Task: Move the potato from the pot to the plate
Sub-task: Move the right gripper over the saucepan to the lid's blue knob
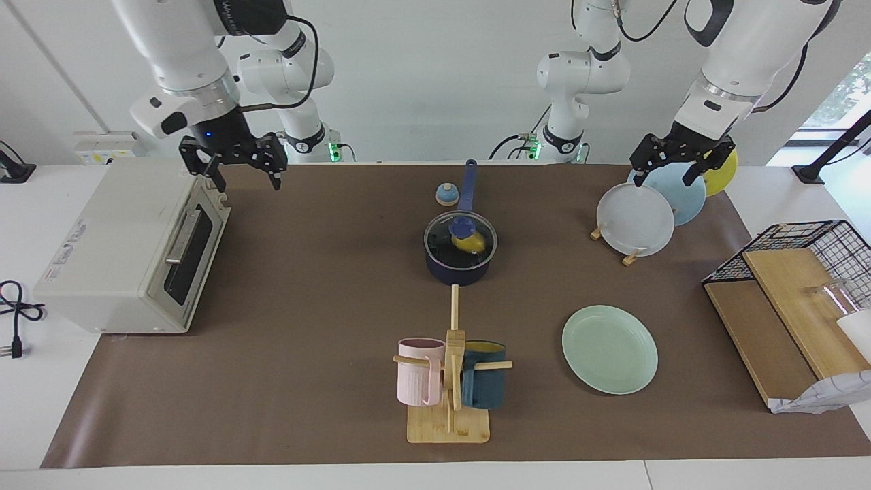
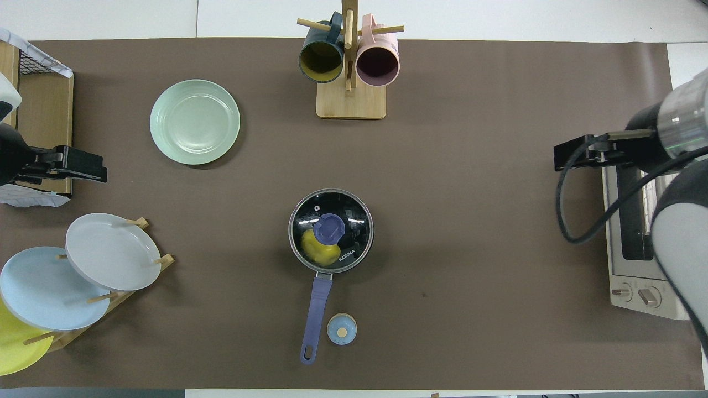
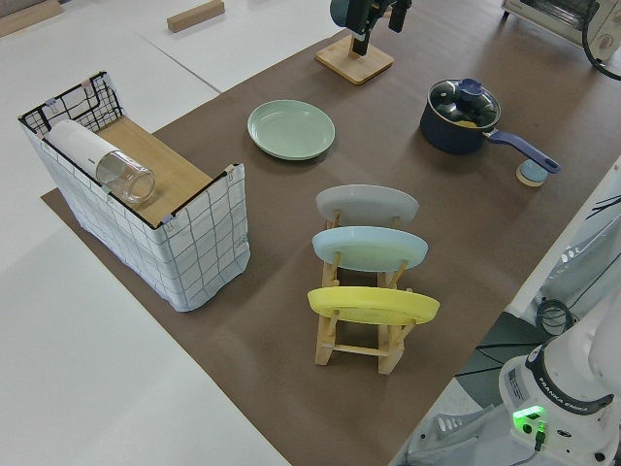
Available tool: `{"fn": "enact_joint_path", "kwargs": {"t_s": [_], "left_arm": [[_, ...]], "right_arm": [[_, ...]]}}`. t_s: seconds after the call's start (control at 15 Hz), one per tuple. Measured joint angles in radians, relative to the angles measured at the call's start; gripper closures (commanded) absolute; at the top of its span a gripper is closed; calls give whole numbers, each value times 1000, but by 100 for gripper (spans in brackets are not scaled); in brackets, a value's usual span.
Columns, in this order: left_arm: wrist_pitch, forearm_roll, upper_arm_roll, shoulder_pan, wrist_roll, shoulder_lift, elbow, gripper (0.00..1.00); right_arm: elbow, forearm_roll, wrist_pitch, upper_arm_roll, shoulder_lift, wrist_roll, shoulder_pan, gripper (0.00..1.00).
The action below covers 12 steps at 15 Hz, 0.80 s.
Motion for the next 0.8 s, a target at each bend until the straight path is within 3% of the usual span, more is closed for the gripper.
{"fn": "enact_joint_path", "kwargs": {"t_s": [0.2, 0.47, 0.8], "left_arm": [[0, 0, 0, 0, 0, 0, 0, 0], [0, 0, 0, 0, 0, 0, 0, 0], [2, 0, 0, 0, 0, 0, 0, 0]], "right_arm": [[24, 0, 10, 2, 49, 135, 103, 0], [108, 0, 48, 8, 171, 360, 248, 0], [163, -1, 110, 12, 251, 469, 360, 0]]}}
